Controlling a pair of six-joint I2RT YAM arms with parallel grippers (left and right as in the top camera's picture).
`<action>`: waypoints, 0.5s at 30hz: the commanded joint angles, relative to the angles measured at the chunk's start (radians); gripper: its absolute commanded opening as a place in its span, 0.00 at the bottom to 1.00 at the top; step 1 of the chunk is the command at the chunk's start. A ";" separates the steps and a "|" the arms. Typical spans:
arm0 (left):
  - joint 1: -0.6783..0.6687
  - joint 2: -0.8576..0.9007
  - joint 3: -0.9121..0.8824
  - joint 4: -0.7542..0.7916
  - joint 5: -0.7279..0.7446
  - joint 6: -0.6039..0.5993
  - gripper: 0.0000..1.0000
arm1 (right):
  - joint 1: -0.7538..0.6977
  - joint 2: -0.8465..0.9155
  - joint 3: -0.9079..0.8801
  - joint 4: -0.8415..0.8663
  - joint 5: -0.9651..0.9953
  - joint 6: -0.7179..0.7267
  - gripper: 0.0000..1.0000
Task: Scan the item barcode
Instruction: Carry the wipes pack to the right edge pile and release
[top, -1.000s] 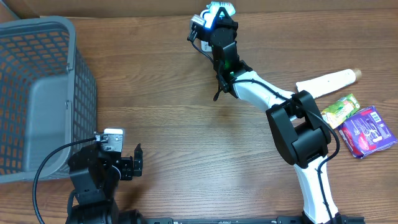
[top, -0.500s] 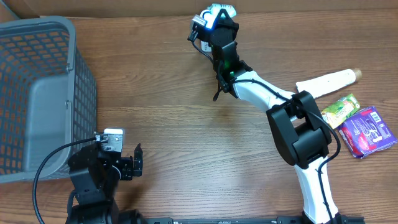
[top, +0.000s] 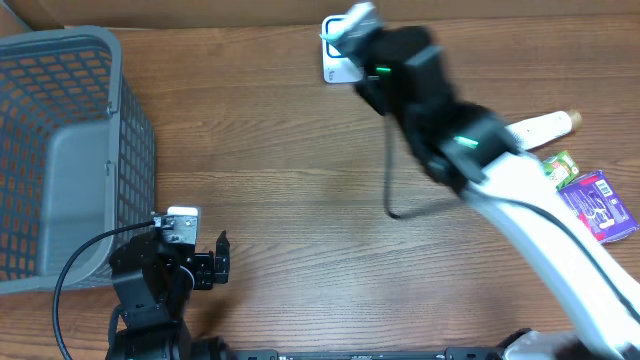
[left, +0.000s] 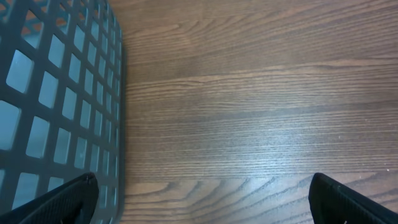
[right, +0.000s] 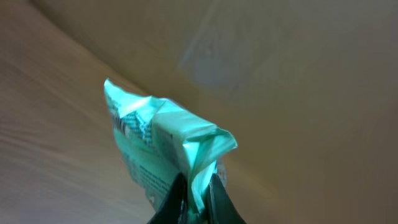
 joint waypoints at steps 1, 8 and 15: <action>0.005 0.000 0.002 0.003 -0.004 0.019 1.00 | -0.080 -0.094 0.010 -0.154 -0.185 0.633 0.04; 0.005 0.000 0.002 0.003 -0.004 0.019 1.00 | -0.299 -0.123 -0.031 -0.529 -0.049 1.123 0.04; 0.005 0.000 0.002 0.003 -0.004 0.019 1.00 | -0.533 -0.119 -0.243 -0.396 -0.053 1.165 0.04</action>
